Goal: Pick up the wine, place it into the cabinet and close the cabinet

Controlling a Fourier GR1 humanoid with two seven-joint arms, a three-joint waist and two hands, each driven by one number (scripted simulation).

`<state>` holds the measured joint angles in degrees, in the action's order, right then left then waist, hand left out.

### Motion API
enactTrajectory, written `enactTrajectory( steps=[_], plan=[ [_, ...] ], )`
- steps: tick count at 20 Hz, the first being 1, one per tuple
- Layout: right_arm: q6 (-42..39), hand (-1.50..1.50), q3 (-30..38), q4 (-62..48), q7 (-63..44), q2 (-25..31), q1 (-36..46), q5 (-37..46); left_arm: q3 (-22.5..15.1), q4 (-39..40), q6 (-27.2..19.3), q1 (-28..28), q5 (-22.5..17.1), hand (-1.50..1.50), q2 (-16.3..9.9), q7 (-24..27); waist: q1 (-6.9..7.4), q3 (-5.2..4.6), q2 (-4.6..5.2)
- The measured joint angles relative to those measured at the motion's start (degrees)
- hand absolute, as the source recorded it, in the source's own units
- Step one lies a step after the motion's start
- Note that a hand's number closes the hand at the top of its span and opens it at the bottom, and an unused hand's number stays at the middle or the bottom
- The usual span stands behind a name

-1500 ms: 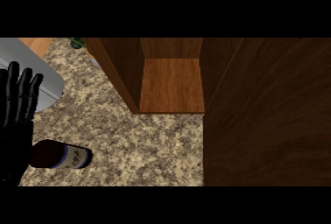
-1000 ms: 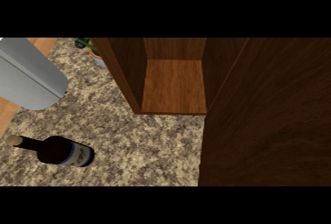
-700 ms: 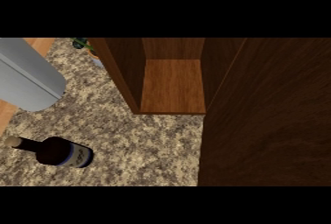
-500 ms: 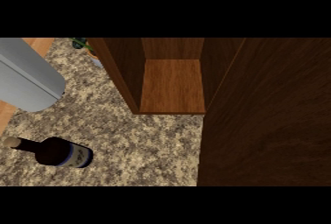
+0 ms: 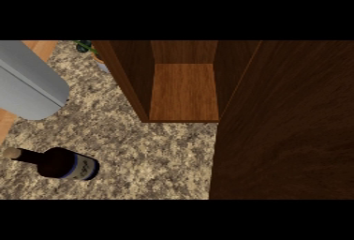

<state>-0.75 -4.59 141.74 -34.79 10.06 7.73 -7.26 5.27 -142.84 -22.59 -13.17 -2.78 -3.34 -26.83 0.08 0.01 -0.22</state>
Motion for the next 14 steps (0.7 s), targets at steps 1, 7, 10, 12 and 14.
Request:
enactTrajectory(
  steps=[1,7,10,12,14],
  plan=[
    [0.1,-1.50,0.3,0.1,-0.8,0.1,0.7,-0.1,0.0,0.0,-0.5,0.8,0.2,-1.50,-0.6,-1.3,-0.06,0.01,0.00],
    [4.0,-1.50,0.1,0.6,-9.5,0.8,8.7,0.5,0.9,0.3,-2.6,3.8,1.2,-1.50,-2.4,-4.6,-0.15,-0.02,-0.05],
    [4.8,-1.50,1.6,0.3,-12.0,1.3,12.2,0.6,0.6,0.6,-3.5,5.2,1.8,-1.50,-2.7,-5.9,-0.11,-0.02,0.01],
    [4.5,-1.50,2.1,0.4,-12.0,1.2,12.1,0.6,0.9,0.9,-4.1,6.2,2.2,-1.50,-2.7,-6.4,-0.17,-0.01,0.04],
    [5.3,-1.50,2.4,0.8,-14.3,1.5,13.4,0.6,1.7,0.9,-4.6,6.4,2.4,-1.50,-2.8,-6.5,-0.28,-0.01,-0.03]
  ],
)
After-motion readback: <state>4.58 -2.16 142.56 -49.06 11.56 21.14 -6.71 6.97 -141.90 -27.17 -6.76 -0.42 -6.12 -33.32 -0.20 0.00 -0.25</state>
